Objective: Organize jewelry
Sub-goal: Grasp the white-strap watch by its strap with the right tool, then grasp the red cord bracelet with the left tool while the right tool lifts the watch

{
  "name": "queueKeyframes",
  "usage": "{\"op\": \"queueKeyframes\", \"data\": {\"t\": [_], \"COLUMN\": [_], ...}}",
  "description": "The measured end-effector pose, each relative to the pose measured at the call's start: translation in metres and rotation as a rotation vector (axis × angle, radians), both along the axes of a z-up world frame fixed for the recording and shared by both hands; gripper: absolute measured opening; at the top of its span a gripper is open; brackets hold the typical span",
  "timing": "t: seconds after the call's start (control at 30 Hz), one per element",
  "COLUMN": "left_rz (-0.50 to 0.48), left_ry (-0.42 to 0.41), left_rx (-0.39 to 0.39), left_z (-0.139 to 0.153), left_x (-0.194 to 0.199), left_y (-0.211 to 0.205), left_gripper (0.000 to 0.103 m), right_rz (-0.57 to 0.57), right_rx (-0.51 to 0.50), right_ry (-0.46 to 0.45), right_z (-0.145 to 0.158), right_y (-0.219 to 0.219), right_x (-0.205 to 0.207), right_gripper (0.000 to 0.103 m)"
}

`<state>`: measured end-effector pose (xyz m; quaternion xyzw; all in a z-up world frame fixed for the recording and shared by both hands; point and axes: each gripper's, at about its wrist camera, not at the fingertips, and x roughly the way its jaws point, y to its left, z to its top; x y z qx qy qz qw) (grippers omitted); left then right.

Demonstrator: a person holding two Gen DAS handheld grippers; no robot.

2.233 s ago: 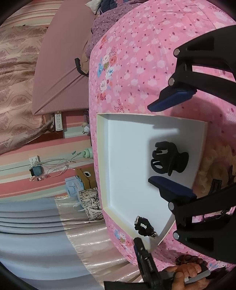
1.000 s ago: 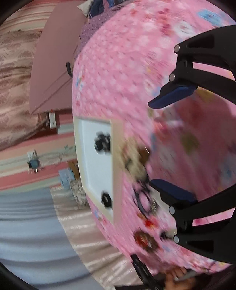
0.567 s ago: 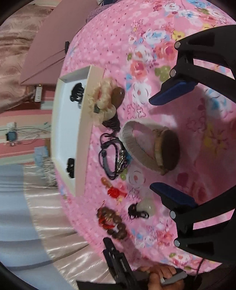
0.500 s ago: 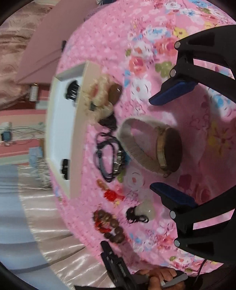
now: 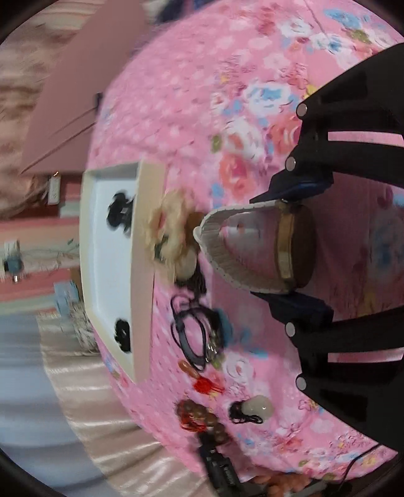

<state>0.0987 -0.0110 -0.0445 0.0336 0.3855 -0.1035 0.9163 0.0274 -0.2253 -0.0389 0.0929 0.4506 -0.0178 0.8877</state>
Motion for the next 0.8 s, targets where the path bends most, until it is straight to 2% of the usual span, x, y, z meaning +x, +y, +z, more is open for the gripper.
{"op": "queueKeyframes", "data": {"t": [0.07, 0.17, 0.3, 0.4, 0.47, 0.53, 0.57, 0.67, 0.8], "left_rz": [-0.013, -0.055, -0.108, -0.107, -0.115, -0.11, -0.111, -0.121, -0.104], "left_ry": [-0.056, -0.082, -0.095, -0.057, -0.013, -0.001, 0.009, 0.018, -0.007], "left_rx": [-0.008, -0.014, 0.048, 0.088, 0.073, 0.058, 0.055, 0.043, 0.021], "left_z": [0.009, 0.016, 0.015, 0.006, 0.002, 0.001, -0.001, -0.003, 0.0], "left_x": [-0.005, -0.01, -0.012, 0.0, 0.008, 0.01, 0.012, 0.013, 0.01], "left_y": [-0.002, -0.015, -0.047, -0.059, -0.059, -0.057, -0.057, -0.057, -0.052], "left_gripper": [0.058, 0.058, 0.056, 0.039, 0.021, 0.016, 0.01, 0.002, 0.001], "right_rz": [0.001, 0.026, 0.027, 0.028, 0.029, 0.03, 0.03, 0.03, 0.026], "right_rx": [0.012, -0.015, -0.011, -0.007, -0.009, -0.006, -0.003, -0.002, 0.005], "right_ry": [-0.003, -0.001, -0.001, 0.002, 0.004, 0.005, 0.006, 0.007, 0.001], "right_z": [0.0, 0.0, 0.0, 0.0, 0.0, 0.001, 0.0, -0.001, -0.001], "right_y": [-0.002, -0.002, -0.009, -0.012, -0.01, -0.004, -0.002, 0.002, 0.003], "right_x": [0.0, 0.0, -0.001, -0.002, -0.001, 0.0, 0.001, 0.003, 0.003], "right_gripper": [0.051, 0.051, 0.051, 0.052, 0.052, 0.053, 0.053, 0.053, 0.052]}}
